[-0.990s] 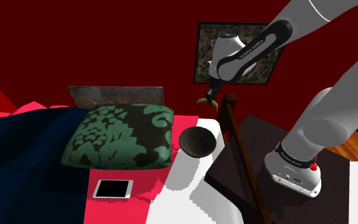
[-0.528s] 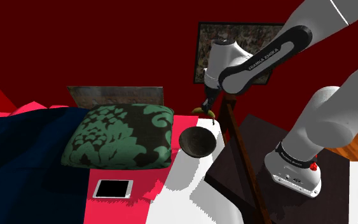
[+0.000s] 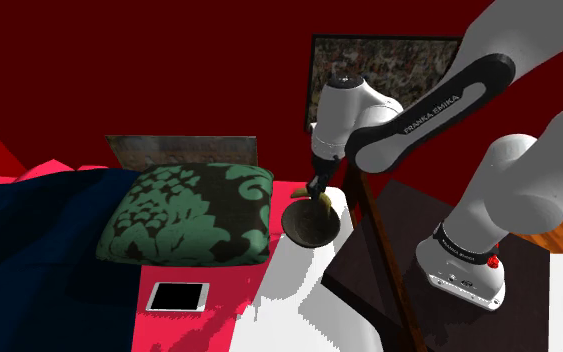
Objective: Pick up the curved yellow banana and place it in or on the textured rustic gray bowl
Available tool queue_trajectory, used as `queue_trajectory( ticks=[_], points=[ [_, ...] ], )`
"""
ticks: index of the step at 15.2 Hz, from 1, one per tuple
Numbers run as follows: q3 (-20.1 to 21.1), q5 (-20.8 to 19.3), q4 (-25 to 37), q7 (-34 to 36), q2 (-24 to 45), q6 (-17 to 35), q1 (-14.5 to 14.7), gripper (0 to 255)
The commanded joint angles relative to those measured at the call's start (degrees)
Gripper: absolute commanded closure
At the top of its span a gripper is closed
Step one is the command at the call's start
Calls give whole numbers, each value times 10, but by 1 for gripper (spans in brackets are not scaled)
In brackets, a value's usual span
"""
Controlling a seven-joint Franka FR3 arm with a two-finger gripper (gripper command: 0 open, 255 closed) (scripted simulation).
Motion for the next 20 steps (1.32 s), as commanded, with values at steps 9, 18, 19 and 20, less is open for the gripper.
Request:
queue_trajectory(
  ticks=[9,18,19,20],
  points=[
    [16,-35,-16,36,89,103,-14,255],
    [19,-78,-16,68,143,156,-27,255],
    [19,-78,-16,68,143,156,-27,255],
    [19,-78,-16,68,143,156,-27,255]
  ],
)
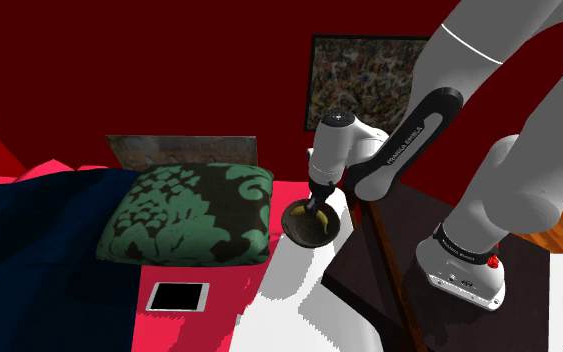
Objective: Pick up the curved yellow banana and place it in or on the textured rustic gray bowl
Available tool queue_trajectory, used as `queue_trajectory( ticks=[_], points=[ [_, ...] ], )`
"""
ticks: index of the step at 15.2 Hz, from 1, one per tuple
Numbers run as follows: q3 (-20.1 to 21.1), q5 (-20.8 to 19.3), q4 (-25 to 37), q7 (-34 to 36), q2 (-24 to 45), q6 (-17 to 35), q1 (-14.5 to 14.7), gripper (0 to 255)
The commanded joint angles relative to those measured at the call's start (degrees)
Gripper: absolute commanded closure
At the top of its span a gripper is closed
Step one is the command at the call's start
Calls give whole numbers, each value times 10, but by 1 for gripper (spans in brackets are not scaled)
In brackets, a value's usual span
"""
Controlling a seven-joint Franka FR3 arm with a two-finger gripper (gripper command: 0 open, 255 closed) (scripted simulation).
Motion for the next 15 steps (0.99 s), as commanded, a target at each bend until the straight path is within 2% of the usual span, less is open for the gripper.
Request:
queue_trajectory(
  ticks=[1,2,3,8,10,12,15],
  points=[
    [0,0,0,0,0,0,0,255],
    [0,0,0,0,0,0,0,255],
    [0,0,0,0,0,0,0,0],
    [0,0,0,0,0,0,0,0],
    [2,45,-2,-32,-55,-51,10,0],
    [-2,68,0,-48,-101,-98,20,0],
    [-4,68,0,-48,-101,-98,21,0]
  ],
)
